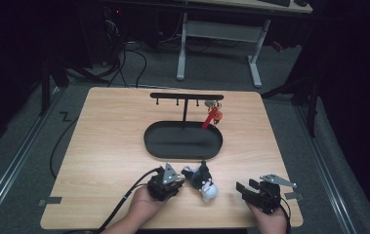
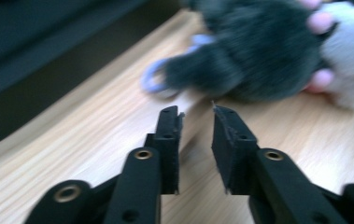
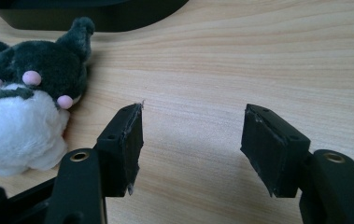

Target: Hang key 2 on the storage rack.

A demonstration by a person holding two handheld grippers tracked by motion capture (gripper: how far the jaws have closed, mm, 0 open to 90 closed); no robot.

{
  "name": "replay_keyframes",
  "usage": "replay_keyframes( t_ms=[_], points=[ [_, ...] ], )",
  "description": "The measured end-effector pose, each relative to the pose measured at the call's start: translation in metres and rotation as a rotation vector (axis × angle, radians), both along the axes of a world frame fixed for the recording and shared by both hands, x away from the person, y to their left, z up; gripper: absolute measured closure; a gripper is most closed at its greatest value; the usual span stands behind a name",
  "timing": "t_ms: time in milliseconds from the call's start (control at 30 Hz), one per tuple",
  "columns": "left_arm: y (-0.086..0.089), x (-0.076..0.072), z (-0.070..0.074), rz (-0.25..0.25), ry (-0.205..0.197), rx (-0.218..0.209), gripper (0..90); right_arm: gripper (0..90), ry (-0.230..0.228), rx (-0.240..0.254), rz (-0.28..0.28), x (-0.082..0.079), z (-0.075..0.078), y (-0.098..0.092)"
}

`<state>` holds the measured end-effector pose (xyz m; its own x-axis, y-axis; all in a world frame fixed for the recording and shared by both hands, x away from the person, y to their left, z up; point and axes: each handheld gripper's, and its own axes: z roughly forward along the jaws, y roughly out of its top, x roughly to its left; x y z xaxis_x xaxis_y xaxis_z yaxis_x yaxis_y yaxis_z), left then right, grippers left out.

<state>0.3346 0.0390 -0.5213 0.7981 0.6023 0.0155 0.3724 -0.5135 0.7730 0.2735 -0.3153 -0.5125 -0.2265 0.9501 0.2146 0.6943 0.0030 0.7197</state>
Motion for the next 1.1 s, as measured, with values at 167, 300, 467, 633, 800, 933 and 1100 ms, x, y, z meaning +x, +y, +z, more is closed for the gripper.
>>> replay_keyframes(
  t_ms=[167, 300, 467, 633, 800, 933, 1100],
  points=[
    [0.059, 0.006, 0.007, 0.07, -0.034, 0.008, 61.3, 38.9, 0.01, -0.012, 0.003, 0.003, -0.003, 0.003],
    [0.113, 0.012, 0.011, 0.158, -0.042, 0.029, 54.4, 39.3, 0.013, -0.018, 0.001, 0.004, -0.003, 0.005],
    [0.165, 0.014, 0.005, 0.256, -0.025, -0.018, 47.3, 44.5, 0.04, -0.03, 0.021, 0.006, -0.005, 0.011],
    [0.189, 0.016, 0.005, 0.287, -0.013, -0.064, 41.4, 43.4, 0.05, -0.063, 0.021, 0.009, -0.002, 0.019],
    [0.194, 0.015, 0.004, 0.308, -0.059, -0.066, 37.0, 40.5, 0.068, -0.127, 0.036, 0.012, -0.002, 0.028],
    [0.194, 0.016, 0.001, 0.287, -0.079, -0.033, 35.5, 40.0, 0.095, -0.14, 0.033, 0.014, 0.0, 0.033],
    [0.192, 0.017, 0.001, 0.266, -0.067, -0.043, 35.1, 38.4, 0.157, -0.167, 0.032, 0.017, 0.0, 0.042]
  ],
)
